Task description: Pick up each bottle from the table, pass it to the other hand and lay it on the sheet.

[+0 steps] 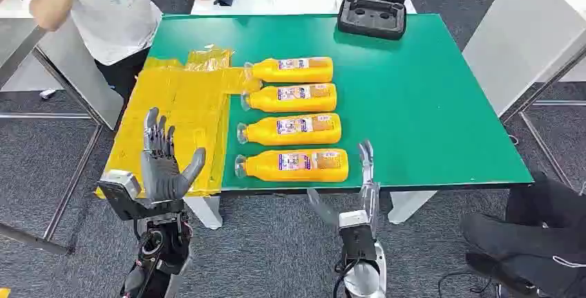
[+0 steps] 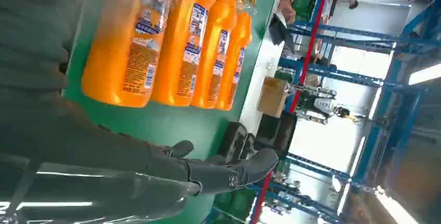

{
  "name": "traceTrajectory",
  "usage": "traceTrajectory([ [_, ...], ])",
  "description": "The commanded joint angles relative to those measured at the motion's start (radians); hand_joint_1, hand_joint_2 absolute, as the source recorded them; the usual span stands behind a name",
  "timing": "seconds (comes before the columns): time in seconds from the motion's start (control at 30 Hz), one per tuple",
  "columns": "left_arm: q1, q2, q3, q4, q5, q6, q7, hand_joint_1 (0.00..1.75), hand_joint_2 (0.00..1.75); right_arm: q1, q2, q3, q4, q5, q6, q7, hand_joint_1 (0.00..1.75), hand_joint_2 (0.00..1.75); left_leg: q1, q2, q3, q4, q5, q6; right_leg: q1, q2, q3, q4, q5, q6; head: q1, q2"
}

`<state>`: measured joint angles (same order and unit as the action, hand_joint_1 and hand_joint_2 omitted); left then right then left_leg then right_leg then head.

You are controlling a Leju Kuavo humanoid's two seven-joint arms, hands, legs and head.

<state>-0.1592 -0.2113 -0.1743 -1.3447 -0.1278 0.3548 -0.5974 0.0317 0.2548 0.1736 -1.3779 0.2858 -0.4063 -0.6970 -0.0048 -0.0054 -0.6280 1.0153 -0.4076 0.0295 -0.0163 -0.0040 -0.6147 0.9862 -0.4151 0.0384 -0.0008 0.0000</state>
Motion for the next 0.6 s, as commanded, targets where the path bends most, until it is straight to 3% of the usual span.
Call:
traceTrajectory([
  [0.03, -0.01, 0.012, 0.057, 0.054, 0.025, -0.005, -0.017, 0.0, 1.75, -0.051, -0.004, -0.007, 0.075, 0.035, -0.003, -0.001, 0.0, 1.75, 0.001, 0.003, 0.006, -0.002, -0.002, -0.002, 0.001, 0.003, 0.006, -0.002, -0.001, -0.002, 0.0, 0.0],
  [0.5, -0.032, 0.01, 0.035, 0.069, 0.023, -0.017, -0.024, 0.0, 1.75, -0.062, -0.032, 0.008, 0.062, 0.048, 0.052, 0.041, 0.0, 1.75, 0.001, 0.0, 0.003, -0.001, -0.001, -0.001, 0.001, 0.0, 0.003, -0.001, -0.001, -0.001, 0.0, 0.0],
  [0.6, -0.041, 0.018, 0.026, 0.072, -0.008, 0.013, -0.027, 0.0, 1.75, -0.096, -0.066, 0.021, 0.122, 0.083, 0.185, 0.236, 0.0, 1.75, 0.001, 0.001, 0.004, -0.001, -0.001, -0.002, 0.001, 0.001, 0.005, -0.001, -0.001, -0.002, 0.0, 0.0],
])
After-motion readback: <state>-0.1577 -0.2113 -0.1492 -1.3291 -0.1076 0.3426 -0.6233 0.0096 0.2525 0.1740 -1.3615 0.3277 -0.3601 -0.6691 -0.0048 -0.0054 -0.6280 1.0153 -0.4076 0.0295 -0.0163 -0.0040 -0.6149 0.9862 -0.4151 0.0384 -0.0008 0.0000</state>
